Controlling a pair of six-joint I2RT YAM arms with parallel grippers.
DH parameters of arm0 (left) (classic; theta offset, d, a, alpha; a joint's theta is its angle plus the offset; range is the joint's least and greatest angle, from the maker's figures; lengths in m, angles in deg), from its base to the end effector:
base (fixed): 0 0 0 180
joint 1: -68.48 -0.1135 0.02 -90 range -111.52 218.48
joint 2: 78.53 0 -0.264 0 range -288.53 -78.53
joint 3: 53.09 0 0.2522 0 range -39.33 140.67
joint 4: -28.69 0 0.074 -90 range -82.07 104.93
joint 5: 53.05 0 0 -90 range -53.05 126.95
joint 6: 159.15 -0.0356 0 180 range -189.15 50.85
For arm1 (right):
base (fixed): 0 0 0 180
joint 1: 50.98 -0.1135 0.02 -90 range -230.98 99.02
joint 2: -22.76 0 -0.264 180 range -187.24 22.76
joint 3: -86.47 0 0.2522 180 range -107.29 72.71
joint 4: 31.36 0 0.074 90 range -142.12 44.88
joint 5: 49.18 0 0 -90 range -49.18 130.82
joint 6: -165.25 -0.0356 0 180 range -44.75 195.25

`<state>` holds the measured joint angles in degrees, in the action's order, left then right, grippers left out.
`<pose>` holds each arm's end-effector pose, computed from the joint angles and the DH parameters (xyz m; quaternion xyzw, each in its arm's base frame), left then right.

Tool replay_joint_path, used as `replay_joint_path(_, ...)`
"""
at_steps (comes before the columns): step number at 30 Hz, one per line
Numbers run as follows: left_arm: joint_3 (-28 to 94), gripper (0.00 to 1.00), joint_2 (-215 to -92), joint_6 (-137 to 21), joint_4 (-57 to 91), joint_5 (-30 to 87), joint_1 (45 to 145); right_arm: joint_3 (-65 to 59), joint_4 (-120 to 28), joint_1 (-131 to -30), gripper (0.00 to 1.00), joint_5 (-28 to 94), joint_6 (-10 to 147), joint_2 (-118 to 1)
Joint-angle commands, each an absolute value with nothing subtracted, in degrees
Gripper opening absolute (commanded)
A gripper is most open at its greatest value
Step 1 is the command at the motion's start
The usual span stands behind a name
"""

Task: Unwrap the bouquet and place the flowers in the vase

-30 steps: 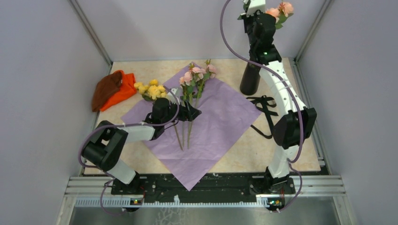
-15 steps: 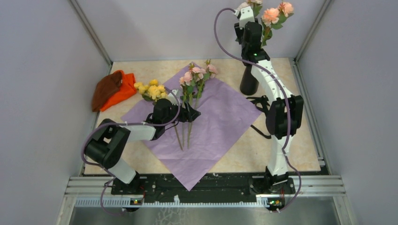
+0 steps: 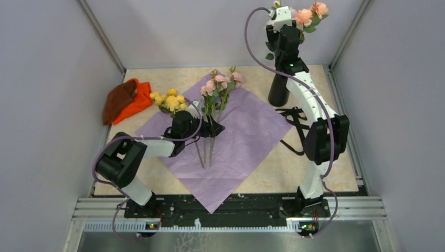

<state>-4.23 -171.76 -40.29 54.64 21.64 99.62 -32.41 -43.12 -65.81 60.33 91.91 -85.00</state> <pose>0.2673 -0.1725 0.1665 0.0939 0.8022 -0.3834 0.4479 0.4434 0.1051 0.4124 -0.0755 0.7068 -0.1315 0.6910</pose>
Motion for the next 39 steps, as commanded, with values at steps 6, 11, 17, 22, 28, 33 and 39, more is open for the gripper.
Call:
replay_joint_path(6,-4.4,0.83,-170.7,-39.4,56.8,20.6,99.8,-26.2,-34.5,-66.0,0.54,59.0,90.2,-72.7)
replay_joint_path(11,0.8,0.87,-171.9,-36.7,47.7,28.7,99.7,-20.1,-30.8,-68.7,0.5,59.0,90.0,-67.0)
replay_joint_path(17,19.3,0.99,-176.3,-37.9,22.0,41.3,99.8,-13.6,-27.9,-75.2,0.47,59.3,88.5,-62.8)
replay_joint_path(22,24.0,0.99,-176.6,-40.1,15.3,48.0,99.8,-9.5,-29.5,-78.6,0.44,56.2,81.8,-62.4)
replay_joint_path(28,20.9,0.99,-173.3,-40.9,11.1,53.2,99.7,-5.1,-33.1,-79.3,0.42,54.7,73.8,-65.2)
replay_joint_path(33,13.4,0.99,-168.0,-38.3,8.8,63.5,99.6,-10.3,-47.0,-79.3,0.48,47.5,66.0,-71.4)
replay_joint_path(39,3.5,0.99,-157.3,-37.6,13.7,64.6,99.7,-17.8,-55.9,-79.6,0.53,36.1,61.1,-81.3)
